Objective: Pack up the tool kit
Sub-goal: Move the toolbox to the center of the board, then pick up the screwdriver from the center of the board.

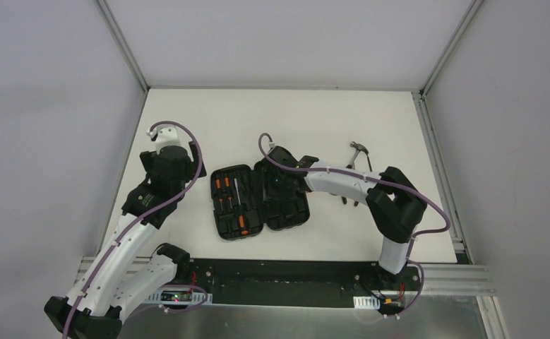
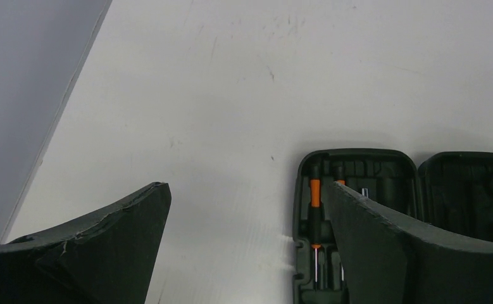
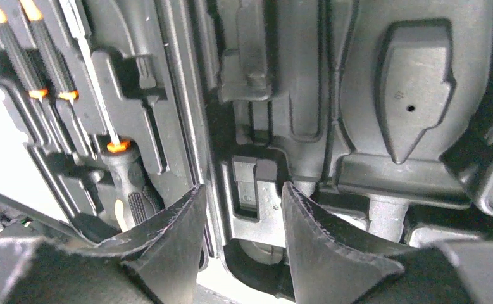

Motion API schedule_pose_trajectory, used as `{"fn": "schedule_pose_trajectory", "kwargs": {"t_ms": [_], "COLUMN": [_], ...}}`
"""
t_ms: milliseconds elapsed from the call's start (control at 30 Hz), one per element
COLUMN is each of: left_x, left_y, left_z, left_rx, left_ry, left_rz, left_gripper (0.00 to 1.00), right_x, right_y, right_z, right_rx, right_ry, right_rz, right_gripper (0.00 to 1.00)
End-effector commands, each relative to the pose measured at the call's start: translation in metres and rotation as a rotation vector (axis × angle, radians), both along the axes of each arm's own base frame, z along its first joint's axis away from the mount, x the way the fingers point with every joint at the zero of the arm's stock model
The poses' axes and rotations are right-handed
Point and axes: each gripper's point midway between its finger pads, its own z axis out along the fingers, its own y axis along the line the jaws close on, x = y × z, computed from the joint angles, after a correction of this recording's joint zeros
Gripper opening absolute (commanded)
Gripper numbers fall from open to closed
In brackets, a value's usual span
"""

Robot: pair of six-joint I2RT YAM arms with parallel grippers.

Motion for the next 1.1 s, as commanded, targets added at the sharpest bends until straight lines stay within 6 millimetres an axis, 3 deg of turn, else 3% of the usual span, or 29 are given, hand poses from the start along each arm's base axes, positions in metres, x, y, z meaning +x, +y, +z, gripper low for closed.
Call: {"fn": "schedule_pose_trajectory", "kwargs": {"t_ms": [0,167,333,467,633,867,967,1067], "left_x": [-0.007,-0.011,-0.015,-0.018,-0.020,-0.019,-0.017,-0.015], "left_y": [0.017,0.020,0.017,0.020,0.021,0.020,0.018,0.016], "left_z": [0.022,0.028,0.032,0.037,0.040,0.037,0.034,0.031], "left_rx": [0.019,0.012,-0.015,-0.011,-0.016,-0.011,-0.011,-0.013], "left_ry": [-0.101,-0.129,-0.156,-0.175,-0.186,-0.176,-0.163,-0.152], "left_rz": [0.051,0.058,0.035,0.040,0.040,0.034,0.029,0.019], "left_gripper": [0.99,0.99,0.99,0.99,0.99,0.99,0.99,0.99], "right_x": [-0.007,0.010,0.037,0.052,0.070,0.074,0.075,0.080], "right_y": [0.033,0.017,-0.019,-0.069,-0.156,-0.271,-0.302,-0.315], "right_z": [0.006,0.021,0.060,0.072,0.075,0.068,0.055,0.039], "right_rx": [0.061,0.015,-0.055,-0.132,-0.260,-0.473,-0.458,-0.368], "right_ry": [0.017,-0.092,-0.239,-0.276,-0.295,-0.269,-0.213,-0.134], "right_rz": [0.009,-0.041,-0.106,-0.200,-0.412,-0.684,-0.770,-0.837], "right_gripper": [0.50,0.50,0.54,0.58,0.64,0.70,0.71,0.72]}}
